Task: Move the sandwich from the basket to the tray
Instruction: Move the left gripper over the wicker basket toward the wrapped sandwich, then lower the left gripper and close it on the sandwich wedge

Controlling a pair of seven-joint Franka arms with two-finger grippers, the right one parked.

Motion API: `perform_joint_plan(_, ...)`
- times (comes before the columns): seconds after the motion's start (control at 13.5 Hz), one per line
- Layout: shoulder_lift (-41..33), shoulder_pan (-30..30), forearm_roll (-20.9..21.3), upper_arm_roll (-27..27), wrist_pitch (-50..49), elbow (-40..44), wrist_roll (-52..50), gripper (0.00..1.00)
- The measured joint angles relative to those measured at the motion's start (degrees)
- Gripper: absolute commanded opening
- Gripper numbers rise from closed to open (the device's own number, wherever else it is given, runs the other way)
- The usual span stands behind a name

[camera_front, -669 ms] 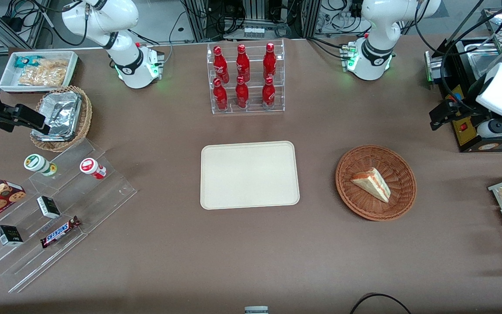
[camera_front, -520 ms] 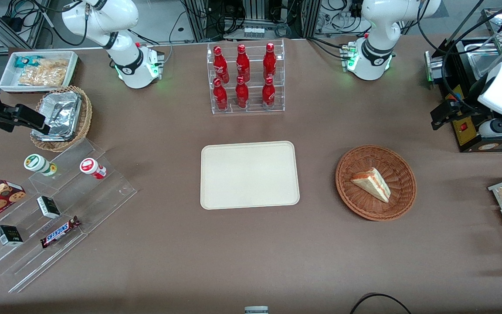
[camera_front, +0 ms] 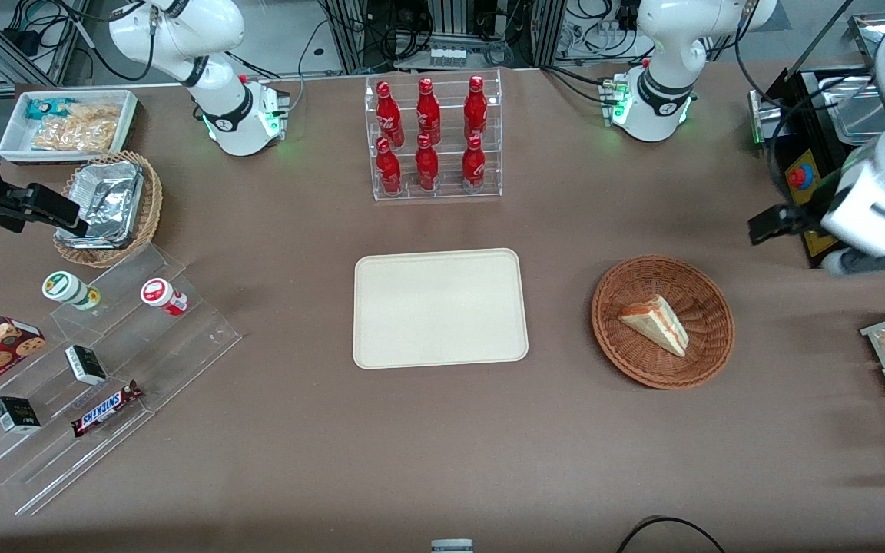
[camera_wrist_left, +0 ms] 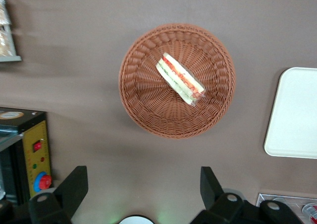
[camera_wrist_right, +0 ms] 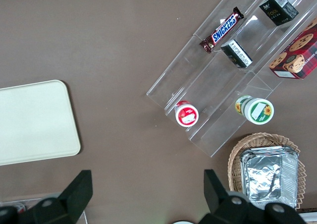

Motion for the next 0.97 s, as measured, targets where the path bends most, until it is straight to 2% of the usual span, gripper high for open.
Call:
perform_joint_plan(0.37, 3.04, -1.58, 0.0, -0.42, 16.57, -10.16, -13.86, 1.0)
perform_joint_plan(0.59, 3.09, -3.37, 0.01, -0.47, 24.63, -16.08, -26.88, 1.0)
perform_joint_plan(0.97, 3.59, -4.84, 0.01, -0.49, 32.47, -23.22, -39.38, 1.0)
